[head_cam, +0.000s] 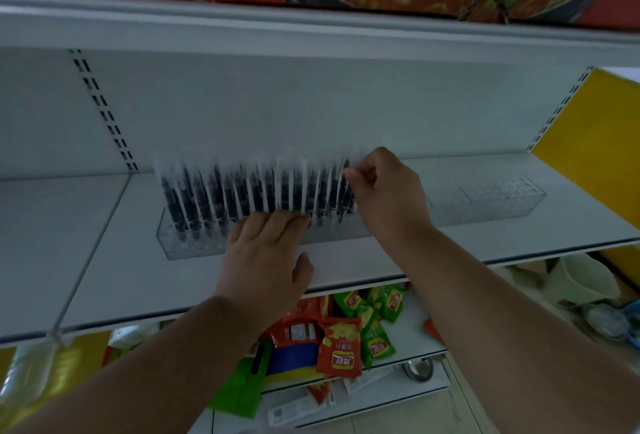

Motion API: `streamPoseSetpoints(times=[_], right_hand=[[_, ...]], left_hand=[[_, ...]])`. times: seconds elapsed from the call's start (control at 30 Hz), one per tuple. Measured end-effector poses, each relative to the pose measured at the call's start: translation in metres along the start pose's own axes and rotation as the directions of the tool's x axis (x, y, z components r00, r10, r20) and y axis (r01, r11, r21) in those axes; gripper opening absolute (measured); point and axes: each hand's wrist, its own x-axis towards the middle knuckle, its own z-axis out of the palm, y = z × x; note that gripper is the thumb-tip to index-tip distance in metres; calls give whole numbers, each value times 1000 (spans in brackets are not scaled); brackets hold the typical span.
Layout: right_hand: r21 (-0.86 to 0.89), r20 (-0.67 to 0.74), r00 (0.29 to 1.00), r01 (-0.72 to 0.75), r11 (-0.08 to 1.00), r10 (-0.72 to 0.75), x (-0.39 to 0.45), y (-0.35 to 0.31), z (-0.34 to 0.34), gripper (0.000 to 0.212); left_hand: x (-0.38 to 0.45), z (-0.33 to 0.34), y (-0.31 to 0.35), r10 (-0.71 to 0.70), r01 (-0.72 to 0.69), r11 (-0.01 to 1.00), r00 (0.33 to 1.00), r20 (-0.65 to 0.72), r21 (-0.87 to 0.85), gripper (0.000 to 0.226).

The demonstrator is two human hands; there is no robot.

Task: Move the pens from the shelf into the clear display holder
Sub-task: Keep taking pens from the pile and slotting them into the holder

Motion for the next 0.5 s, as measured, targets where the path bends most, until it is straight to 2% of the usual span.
streamPoseSetpoints(times=[0.17,0.3,0.4,0.5], right_hand=[[3,29,999,-19,1000,19,-15,1,2,27],[-2,15,986,164,987,-164,-35,-7,-9,23],[-55,3,955,295,954,-296,-45,-24,-16,25],[-87,19,921,388,917,-388,-51,-48,-13,27]], left_hand=[[-1,0,1,-19,19,1000,999,27,-1,54],[-4,-4,-1,-4,7,999,997,75,-40,56],[-11,-13,-4,-50,55,989,998,39,-136,53],[-24,-28,-17,-104,103,988,995,-7,-119,47]])
